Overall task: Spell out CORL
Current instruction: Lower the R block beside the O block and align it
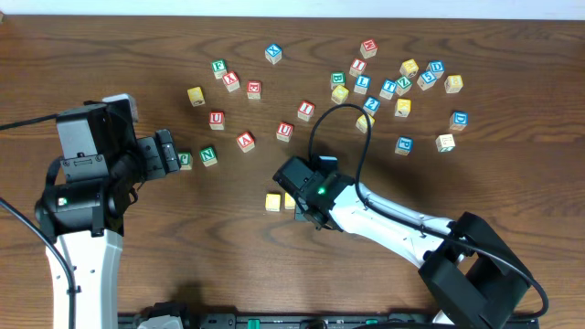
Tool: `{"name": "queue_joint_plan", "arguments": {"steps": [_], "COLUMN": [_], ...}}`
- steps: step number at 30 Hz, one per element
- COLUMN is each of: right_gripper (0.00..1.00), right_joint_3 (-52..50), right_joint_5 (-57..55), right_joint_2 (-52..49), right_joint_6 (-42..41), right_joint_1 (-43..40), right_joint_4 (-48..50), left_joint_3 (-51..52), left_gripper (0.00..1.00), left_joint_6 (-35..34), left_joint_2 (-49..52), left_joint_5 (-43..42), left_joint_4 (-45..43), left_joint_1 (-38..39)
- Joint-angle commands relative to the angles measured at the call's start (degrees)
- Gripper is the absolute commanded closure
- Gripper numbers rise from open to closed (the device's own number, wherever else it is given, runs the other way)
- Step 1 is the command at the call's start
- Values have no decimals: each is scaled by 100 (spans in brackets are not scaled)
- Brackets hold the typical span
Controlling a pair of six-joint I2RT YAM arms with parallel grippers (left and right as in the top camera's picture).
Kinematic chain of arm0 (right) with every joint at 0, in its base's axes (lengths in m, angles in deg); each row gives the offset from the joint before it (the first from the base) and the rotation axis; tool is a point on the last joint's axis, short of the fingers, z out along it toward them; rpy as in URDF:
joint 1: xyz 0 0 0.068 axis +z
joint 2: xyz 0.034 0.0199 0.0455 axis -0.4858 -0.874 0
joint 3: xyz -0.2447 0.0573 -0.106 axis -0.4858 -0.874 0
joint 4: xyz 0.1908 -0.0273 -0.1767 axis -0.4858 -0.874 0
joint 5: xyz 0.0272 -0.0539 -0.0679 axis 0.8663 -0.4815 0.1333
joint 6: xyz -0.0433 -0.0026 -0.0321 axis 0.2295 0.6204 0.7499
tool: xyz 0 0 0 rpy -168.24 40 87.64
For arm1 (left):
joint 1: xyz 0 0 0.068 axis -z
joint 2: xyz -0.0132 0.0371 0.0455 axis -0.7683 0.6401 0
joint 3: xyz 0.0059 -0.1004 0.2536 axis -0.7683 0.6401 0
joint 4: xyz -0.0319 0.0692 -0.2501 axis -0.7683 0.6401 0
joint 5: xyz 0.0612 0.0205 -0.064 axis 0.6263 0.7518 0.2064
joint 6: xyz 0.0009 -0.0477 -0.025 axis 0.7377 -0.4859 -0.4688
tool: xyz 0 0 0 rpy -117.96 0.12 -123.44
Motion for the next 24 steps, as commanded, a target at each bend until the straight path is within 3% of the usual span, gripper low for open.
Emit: {"name": "queue_joint_plan", "arguments": {"steps": [1,24], "right_gripper": [90,89], "right_joint_3": [-4,-4], "right_joint_5": [-101,-87], "right_joint_2": [-31,-334], "right_joint_6": [199,289], "right_joint_1": [26,28], "right_joint_4": [109,455], "left_joint_3": [-116,-116], "left_gripper": [8,8], "left_joint_6": [35,35], "left_joint_2": [-31,-31], "left_joint_5": [-66,-66], "left_joint_4": [11,11], "left_joint_1": [-24,-24]}}
